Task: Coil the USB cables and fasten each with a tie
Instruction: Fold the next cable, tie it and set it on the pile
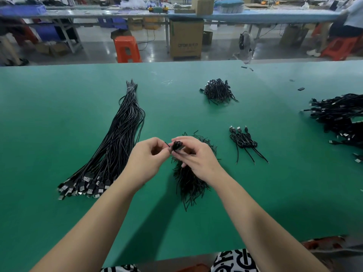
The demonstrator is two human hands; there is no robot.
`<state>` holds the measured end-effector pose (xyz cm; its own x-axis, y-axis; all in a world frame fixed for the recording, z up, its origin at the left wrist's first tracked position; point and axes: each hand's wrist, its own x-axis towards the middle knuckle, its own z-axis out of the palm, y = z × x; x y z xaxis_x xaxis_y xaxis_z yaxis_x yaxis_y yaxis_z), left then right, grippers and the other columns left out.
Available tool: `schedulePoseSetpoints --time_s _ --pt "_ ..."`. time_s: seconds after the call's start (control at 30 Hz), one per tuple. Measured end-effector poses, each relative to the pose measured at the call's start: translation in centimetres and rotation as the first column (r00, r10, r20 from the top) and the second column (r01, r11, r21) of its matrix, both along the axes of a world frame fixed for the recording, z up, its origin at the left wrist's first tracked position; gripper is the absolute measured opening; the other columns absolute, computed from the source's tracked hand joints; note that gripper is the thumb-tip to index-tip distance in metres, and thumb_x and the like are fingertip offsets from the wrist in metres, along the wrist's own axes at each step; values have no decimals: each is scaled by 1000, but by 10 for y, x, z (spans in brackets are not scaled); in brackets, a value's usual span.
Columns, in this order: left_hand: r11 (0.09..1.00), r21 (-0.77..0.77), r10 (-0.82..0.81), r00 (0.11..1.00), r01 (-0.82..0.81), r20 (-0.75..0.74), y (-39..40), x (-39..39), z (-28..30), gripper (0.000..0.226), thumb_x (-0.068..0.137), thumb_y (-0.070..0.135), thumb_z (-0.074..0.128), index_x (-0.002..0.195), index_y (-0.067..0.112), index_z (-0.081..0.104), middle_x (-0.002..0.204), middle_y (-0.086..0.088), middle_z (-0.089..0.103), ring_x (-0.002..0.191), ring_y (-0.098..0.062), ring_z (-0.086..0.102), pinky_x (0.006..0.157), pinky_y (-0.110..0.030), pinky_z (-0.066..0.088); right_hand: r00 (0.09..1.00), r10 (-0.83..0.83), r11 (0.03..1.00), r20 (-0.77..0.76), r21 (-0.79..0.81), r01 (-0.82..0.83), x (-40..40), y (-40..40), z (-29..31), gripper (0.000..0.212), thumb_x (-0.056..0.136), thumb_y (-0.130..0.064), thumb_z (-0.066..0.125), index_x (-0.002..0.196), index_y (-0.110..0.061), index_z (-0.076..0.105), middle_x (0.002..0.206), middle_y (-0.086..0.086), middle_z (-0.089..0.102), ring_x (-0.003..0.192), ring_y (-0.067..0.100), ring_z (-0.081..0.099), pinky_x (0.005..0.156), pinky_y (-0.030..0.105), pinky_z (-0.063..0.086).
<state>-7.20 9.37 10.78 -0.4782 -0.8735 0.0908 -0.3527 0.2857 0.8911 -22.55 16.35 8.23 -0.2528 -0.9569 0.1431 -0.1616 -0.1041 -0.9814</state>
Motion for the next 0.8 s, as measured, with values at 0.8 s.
schedulePoseSetpoints --time_s 0.8 --pt "994 107 6 996 4 -88 -3 6 -4 16 93 16 67 77 17 66 56 11 51 56 -12 39 53 -27 30 956 123 978 265 133 -162 -9 2 10 18 88 -5 74 103 -16 72 83 -3 68 58 6 53 52 21 46"
